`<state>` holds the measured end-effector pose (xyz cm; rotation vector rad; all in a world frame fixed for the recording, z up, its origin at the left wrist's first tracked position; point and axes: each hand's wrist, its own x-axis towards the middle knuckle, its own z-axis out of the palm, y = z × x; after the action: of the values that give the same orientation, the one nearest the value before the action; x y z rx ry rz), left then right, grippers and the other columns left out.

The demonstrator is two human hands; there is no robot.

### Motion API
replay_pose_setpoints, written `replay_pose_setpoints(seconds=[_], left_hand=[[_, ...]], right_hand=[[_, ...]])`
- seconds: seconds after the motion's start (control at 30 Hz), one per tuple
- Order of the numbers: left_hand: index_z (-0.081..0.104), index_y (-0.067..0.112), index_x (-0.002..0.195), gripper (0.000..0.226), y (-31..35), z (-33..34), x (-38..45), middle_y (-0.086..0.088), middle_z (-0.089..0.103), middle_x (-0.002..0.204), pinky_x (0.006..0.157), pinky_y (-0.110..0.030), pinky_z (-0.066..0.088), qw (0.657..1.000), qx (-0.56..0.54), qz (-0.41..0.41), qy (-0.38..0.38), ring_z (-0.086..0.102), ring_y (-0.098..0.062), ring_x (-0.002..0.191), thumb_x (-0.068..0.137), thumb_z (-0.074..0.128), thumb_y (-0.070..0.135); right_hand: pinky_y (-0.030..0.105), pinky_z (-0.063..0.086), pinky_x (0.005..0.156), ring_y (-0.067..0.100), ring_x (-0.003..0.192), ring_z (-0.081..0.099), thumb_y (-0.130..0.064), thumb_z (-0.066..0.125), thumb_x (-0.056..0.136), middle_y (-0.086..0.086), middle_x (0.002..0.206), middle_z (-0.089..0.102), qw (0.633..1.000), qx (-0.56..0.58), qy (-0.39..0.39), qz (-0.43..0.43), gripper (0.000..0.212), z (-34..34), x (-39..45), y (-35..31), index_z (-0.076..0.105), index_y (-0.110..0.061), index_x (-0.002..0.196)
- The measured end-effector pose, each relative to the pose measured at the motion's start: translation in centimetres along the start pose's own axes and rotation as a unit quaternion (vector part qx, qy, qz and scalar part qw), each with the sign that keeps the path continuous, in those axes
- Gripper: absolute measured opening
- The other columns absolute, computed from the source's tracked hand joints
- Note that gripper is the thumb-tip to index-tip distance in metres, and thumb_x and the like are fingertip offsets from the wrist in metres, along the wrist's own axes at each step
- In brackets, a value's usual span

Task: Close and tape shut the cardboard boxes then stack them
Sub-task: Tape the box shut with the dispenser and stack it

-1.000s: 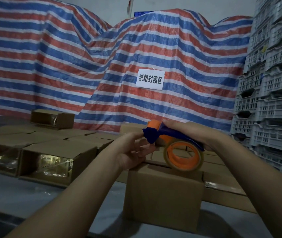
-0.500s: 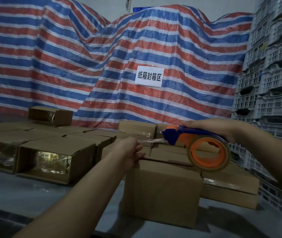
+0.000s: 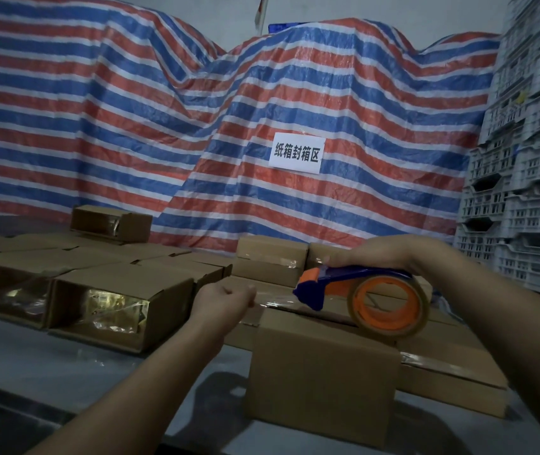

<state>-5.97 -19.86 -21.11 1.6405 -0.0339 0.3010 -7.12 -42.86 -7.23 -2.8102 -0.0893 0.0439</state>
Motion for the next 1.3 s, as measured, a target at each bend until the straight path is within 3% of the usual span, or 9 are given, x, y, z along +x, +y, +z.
replay_pose_setpoints(seconds=[0.23, 0.43, 0.53, 0.63, 0.8, 0.9, 0.97, 1.1, 1.3], left_hand=[[0.069, 0.015, 0.079, 0.023, -0.9, -0.3, 0.8, -0.007, 0.069, 0.086, 0.064, -0.029, 0.046, 0.999, 0.034, -0.001, 0.002, 0.061, -0.019, 0.078, 0.091, 0.066, 0.035], [0.061, 0.016, 0.086, 0.023, -2.6, 0.8, 0.5, -0.005, 0.063, 0.086, 0.052, -0.023, 0.04, 0.997, 0.056, -0.045, -0.032, 0.051, -0.013, 0.065, 0.093, 0.062, 0.038], [0.054, 0.02, 0.087, 0.025, -2.7, 1.5, 0.2, -0.007, 0.063, 0.093, 0.058, -0.024, 0.043, 0.994, 0.074, -0.069, -0.051, 0.052, -0.015, 0.071, 0.095, 0.058, 0.043], [0.054, 0.02, 0.091, 0.03, -2.5, 1.3, 0.1, -0.005, 0.057, 0.084, 0.055, -0.023, 0.041, 0.989, 0.112, -0.071, -0.069, 0.048, -0.014, 0.067, 0.097, 0.051, 0.049], [0.051, 0.026, 0.088, 0.035, -2.8, 0.7, 0.7, 0.001, 0.059, 0.088, 0.06, -0.025, 0.044, 0.966, 0.236, -0.014, -0.104, 0.052, -0.01, 0.072, 0.098, 0.04, 0.058], [0.061, 0.018, 0.085, 0.039, -1.8, 0.3, 1.7, -0.003, 0.064, 0.082, 0.074, -0.036, 0.053, 0.966, 0.251, 0.047, -0.048, 0.061, -0.017, 0.077, 0.103, 0.037, 0.044], [0.064, 0.015, 0.08, 0.044, -0.5, 0.5, 2.1, -0.002, 0.062, 0.072, 0.064, -0.03, 0.048, 0.976, 0.206, 0.064, -0.04, 0.058, -0.016, 0.068, 0.102, 0.037, 0.043], [0.062, 0.021, 0.07, 0.039, 0.9, 2.0, 1.4, 0.009, 0.054, 0.056, 0.05, -0.023, 0.034, 0.967, 0.226, 0.038, -0.112, 0.046, -0.007, 0.053, 0.096, 0.051, 0.049], [0.059, 0.021, 0.079, 0.032, 0.8, 1.8, 1.2, 0.002, 0.05, 0.07, 0.05, -0.022, 0.032, 0.966, 0.222, 0.0, -0.136, 0.04, -0.011, 0.059, 0.095, 0.053, 0.048]], right_hand=[[0.02, 0.052, 0.061, 0.006, 0.057, 0.068, -0.069, 0.056, 0.089, -0.006, 0.067, 0.073, 0.999, -0.034, -0.001, 0.042, 0.053, 0.4, 0.9, -1.2, 0.062, -0.019, 0.106], [0.014, 0.05, 0.047, 0.004, 0.051, 0.067, -0.063, 0.056, 0.093, -0.008, 0.06, 0.071, 0.998, -0.038, -0.007, 0.039, 0.044, 0.7, 0.9, -1.7, 0.058, -0.02, 0.103], [0.016, 0.051, 0.051, 0.005, 0.052, 0.067, -0.061, 0.057, 0.093, -0.008, 0.061, 0.072, 0.999, -0.035, -0.019, 0.032, 0.041, 0.7, 0.9, -1.6, 0.058, -0.021, 0.104], [0.018, 0.052, 0.053, 0.006, 0.054, 0.067, -0.06, 0.058, 0.093, -0.006, 0.064, 0.072, 0.999, -0.028, -0.028, 0.037, 0.042, 0.6, 1.0, -1.8, 0.059, -0.02, 0.105], [0.018, 0.051, 0.05, 0.005, 0.051, 0.067, -0.06, 0.059, 0.093, -0.007, 0.061, 0.072, 0.998, -0.027, -0.033, 0.04, 0.04, 0.7, 1.2, -1.9, 0.059, -0.021, 0.104], [0.016, 0.051, 0.048, 0.006, 0.053, 0.068, -0.057, 0.06, 0.093, -0.006, 0.064, 0.073, 0.998, -0.014, -0.036, 0.042, 0.039, 0.6, 1.3, -1.7, 0.06, -0.02, 0.105], [0.017, 0.051, 0.048, 0.005, 0.053, 0.068, -0.058, 0.06, 0.093, -0.006, 0.065, 0.074, 0.998, -0.02, -0.033, 0.041, 0.04, 0.6, 1.3, -1.7, 0.061, -0.02, 0.104], [0.016, 0.049, 0.046, 0.005, 0.05, 0.066, -0.054, 0.059, 0.096, -0.004, 0.064, 0.073, 0.998, 0.001, -0.048, 0.043, 0.038, 0.6, 1.3, -1.8, 0.061, -0.017, 0.104], [0.018, 0.05, 0.048, 0.006, 0.05, 0.064, -0.052, 0.058, 0.097, -0.003, 0.064, 0.071, 0.996, 0.009, -0.07, 0.046, 0.04, 0.4, 1.4, -1.7, 0.061, -0.014, 0.105]])
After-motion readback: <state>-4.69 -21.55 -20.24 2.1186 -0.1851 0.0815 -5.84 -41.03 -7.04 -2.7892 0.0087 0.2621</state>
